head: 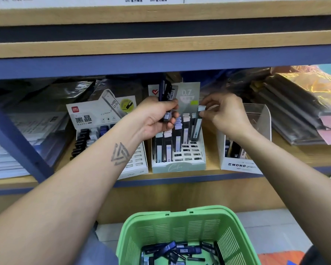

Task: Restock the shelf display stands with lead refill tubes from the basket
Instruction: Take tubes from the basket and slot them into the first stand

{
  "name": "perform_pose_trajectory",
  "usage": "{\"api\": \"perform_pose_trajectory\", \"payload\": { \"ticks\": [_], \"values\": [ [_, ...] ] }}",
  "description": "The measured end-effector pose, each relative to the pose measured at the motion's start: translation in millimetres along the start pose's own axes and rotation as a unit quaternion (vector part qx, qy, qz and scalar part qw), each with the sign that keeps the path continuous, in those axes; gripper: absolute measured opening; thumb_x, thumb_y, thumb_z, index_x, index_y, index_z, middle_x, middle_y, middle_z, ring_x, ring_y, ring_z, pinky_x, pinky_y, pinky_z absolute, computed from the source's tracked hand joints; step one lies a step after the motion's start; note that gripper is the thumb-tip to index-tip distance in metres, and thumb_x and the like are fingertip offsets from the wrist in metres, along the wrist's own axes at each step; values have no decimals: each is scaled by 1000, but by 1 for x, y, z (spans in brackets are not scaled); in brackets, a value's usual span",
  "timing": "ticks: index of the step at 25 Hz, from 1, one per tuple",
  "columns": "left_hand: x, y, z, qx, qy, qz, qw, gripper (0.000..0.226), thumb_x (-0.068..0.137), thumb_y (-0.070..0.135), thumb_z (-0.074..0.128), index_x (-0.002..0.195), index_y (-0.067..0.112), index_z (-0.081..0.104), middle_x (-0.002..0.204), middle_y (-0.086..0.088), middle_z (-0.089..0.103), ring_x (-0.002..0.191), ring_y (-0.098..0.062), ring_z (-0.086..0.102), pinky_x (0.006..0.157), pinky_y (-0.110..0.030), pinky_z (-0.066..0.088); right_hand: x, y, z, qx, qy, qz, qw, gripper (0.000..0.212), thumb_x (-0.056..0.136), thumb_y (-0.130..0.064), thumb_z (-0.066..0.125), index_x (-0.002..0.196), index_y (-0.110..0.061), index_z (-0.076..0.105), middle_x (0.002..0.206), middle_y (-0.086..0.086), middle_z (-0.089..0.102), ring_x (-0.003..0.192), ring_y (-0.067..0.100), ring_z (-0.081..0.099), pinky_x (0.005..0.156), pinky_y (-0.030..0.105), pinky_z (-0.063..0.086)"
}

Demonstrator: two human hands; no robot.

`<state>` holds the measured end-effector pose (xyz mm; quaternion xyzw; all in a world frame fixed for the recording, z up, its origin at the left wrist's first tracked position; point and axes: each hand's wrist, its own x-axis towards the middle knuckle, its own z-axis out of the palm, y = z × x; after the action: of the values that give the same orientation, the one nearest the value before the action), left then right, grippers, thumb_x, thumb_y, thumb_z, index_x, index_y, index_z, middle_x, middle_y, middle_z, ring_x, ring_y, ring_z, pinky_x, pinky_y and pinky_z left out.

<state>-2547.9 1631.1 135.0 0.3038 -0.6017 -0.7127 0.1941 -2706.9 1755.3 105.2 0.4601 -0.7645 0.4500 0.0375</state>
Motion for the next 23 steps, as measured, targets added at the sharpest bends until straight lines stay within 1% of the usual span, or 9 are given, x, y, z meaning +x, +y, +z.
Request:
{"api": "perform_pose_trajectory", "payload": {
  "ticks": [4,8,10,17,21,23],
  "values": [
    [0,-1,-3,-4,-1,-6,1000,17,101,19,58,92,5,60,62,-6,58,48,-13,49,41,-20,40,-2,-4,0,3,-18,1,1000,15,81,-13,82,92,-16,73,89,-2,70,80,7,63,68,17,47],
    [-1,0,-4,-7,2,-5,1000,17,101,20,58,91,6,60,60,-5,58,47,-12,49,41,-19,40,-3,-10,0,-3,-53,-13,999,16,78,-11,84,84,-18,71,86,-3,70,80,12,66,72,27,53],
    [0,-1,-4,-7,3,-4,1000,17,101,20,58,91,6,60,60,-5,58,47,-12,49,41,-19,41,-3,-11,-1,4,-59,-11,998,17,78,-10,85,82,-18,70,85,-4,70,81,14,67,74,29,54],
    [1,0,-1,-9,0,-8,1000,15,100,19,59,94,6,60,59,-5,59,49,-13,50,41,-20,42,-2,-11,-13,20,-78,22,996,27,79,-6,83,75,-25,64,83,-6,69,78,13,66,71,27,50],
    [1,2,-2,-15,5,-8,1000,16,100,19,59,93,5,61,60,-6,59,52,-14,50,41,-21,42,-1,-11,-14,25,-86,23,996,27,79,-6,83,75,-25,65,82,-9,68,79,11,65,70,25,48],
    [0,3,-2,-16,5,-6,1000,16,100,19,59,92,5,61,60,-6,59,52,-14,50,41,-21,42,-1,-12,-12,23,-85,15,996,24,79,-7,83,78,-24,67,84,-8,69,81,10,66,70,24,49]
  ]
}}
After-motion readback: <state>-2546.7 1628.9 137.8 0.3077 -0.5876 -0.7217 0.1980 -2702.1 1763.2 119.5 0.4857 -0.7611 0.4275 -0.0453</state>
